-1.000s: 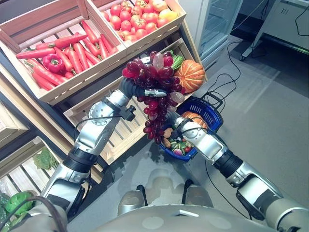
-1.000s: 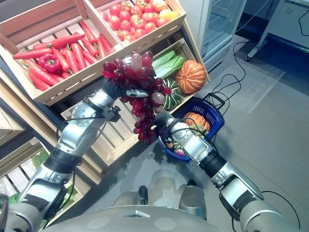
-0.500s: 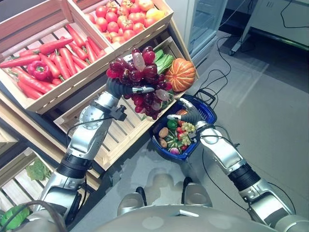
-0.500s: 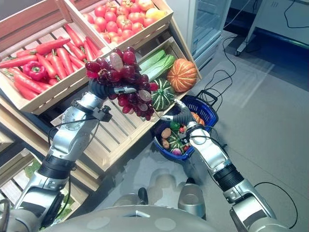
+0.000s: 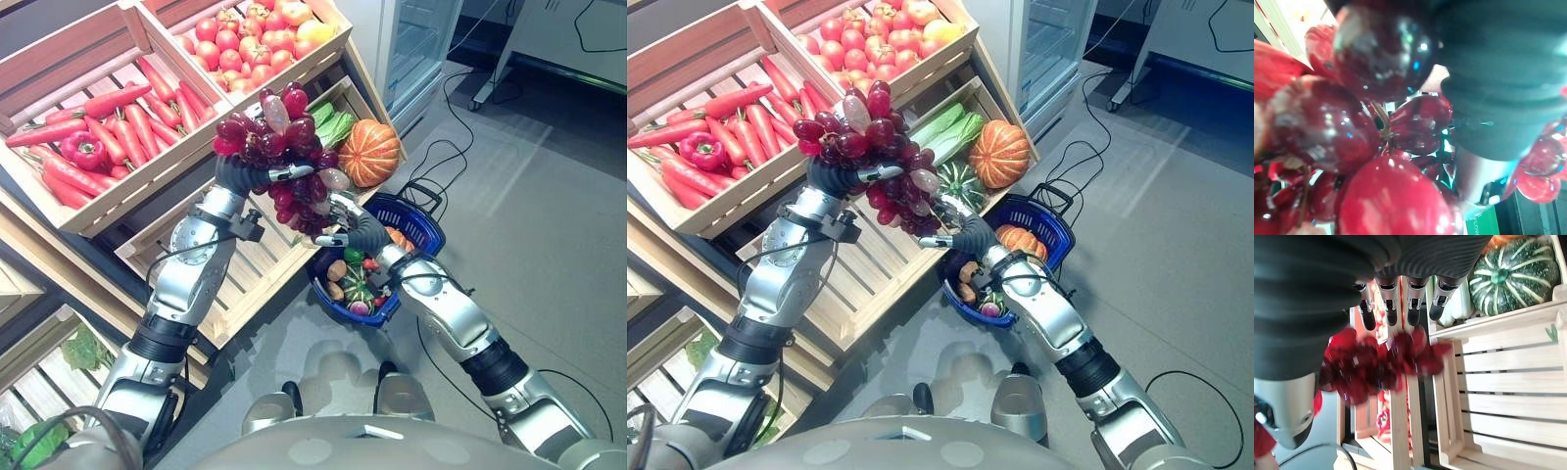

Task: Pick up fruits and vegetables into the basket

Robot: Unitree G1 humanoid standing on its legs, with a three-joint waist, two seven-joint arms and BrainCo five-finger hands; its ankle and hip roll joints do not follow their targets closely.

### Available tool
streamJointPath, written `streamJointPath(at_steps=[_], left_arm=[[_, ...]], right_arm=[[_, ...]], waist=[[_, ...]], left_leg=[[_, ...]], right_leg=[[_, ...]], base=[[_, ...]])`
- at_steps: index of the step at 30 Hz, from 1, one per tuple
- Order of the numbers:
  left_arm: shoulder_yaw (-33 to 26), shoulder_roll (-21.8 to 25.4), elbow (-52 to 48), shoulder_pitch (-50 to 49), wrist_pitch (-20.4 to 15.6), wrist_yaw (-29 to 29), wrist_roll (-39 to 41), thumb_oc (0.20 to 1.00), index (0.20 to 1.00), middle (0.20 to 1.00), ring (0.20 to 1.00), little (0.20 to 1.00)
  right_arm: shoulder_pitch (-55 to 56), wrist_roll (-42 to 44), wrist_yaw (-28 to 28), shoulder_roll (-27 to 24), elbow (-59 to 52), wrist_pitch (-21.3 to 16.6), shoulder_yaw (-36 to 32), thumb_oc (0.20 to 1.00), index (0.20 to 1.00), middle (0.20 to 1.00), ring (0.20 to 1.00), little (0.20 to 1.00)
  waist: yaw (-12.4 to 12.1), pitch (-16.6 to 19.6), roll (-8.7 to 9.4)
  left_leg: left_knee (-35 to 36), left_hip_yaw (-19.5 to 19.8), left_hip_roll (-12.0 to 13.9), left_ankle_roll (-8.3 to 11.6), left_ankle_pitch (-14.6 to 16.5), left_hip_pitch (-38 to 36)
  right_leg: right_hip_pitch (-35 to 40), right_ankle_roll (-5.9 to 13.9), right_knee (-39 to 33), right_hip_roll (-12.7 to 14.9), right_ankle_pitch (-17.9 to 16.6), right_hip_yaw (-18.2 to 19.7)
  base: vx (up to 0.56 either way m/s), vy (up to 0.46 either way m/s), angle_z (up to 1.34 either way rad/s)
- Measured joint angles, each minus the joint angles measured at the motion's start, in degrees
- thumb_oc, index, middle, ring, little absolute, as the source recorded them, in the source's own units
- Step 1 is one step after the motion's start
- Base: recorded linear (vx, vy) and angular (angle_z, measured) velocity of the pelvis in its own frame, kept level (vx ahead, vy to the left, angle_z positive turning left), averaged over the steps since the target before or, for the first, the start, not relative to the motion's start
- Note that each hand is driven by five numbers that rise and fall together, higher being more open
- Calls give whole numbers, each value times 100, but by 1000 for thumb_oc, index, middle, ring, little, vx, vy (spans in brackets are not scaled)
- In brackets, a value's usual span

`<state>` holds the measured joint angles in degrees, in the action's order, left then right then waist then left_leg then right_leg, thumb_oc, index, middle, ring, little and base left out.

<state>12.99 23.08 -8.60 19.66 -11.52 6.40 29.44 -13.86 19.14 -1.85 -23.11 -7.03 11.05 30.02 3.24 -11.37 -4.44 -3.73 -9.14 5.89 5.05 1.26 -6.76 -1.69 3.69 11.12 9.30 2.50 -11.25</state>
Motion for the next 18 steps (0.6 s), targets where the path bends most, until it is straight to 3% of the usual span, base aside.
streamJointPath(at_steps=[4,18], left_arm=[[22,-27,0,0,4,0,102,200,200,200,200,200],[276,-475,-74,0,2,-331,318,200,200,200,200,200]], right_arm=[[-1,-5,57,117,0,10,79,1000,1000,1000,1000,1000],[-31,1,1154,327,8,48,158,1000,1000,1000,1000,1000]], waist=[[-10,0,0],[-44,-8,12]], left_leg=[[3,6,0,0,0,2],[13,18,1,0,0,13]], right_leg=[[3,2,-3,0,1,-7],[5,3,-15,-5,2,-25]], base=[[0,0,0],[0,0,0]])
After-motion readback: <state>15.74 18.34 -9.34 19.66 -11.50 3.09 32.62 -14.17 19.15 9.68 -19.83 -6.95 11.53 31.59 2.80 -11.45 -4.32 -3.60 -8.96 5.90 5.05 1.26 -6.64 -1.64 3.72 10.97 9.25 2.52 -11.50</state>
